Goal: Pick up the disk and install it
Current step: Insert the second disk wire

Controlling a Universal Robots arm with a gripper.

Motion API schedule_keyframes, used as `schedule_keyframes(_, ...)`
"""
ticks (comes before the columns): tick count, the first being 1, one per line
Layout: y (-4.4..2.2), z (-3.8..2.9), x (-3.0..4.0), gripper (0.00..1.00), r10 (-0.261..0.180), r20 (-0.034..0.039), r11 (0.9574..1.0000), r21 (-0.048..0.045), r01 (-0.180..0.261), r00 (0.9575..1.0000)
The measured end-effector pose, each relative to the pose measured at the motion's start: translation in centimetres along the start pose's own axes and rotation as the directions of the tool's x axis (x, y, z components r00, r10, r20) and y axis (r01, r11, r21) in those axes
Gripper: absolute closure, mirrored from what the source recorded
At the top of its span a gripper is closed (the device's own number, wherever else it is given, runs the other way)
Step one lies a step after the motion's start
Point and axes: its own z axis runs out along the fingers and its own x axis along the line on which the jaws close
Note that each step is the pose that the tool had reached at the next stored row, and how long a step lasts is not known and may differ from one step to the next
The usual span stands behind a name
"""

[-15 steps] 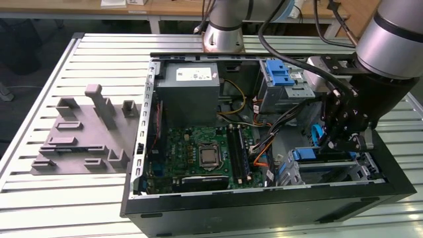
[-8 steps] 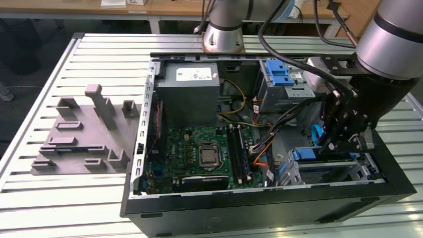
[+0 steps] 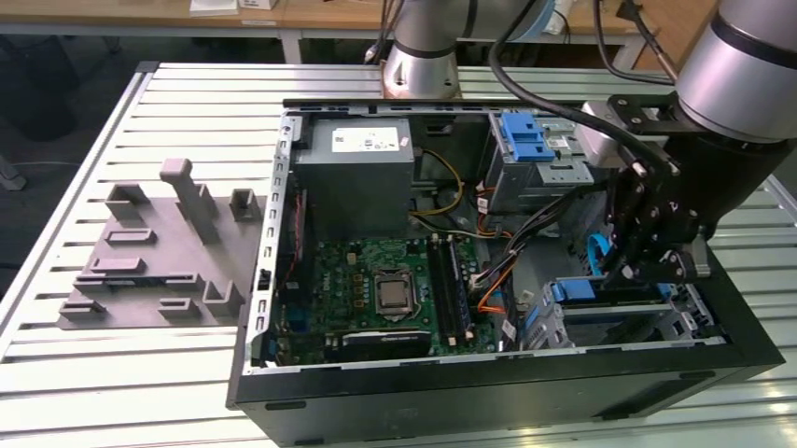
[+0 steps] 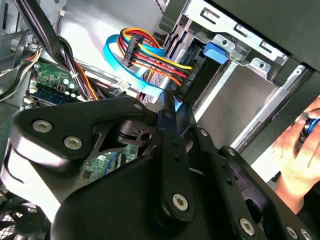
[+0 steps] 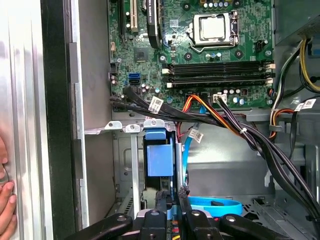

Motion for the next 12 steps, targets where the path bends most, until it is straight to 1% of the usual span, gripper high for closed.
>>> schedule_keyframes(8,0.00,-0.01,0.00,0.77,0.000,-0.0004,1.0000,0.0000,0.000,1.0000)
schedule_keyframes(11,0.00,0.12,-0.01,0.77,0.000,0.0002,1.0000,0.0000,0.000,1.0000)
schedule_keyframes(12,-0.01,0.17,-0.01,0.78,0.000,0.0004,1.0000,0.0000,0.000,1.0000)
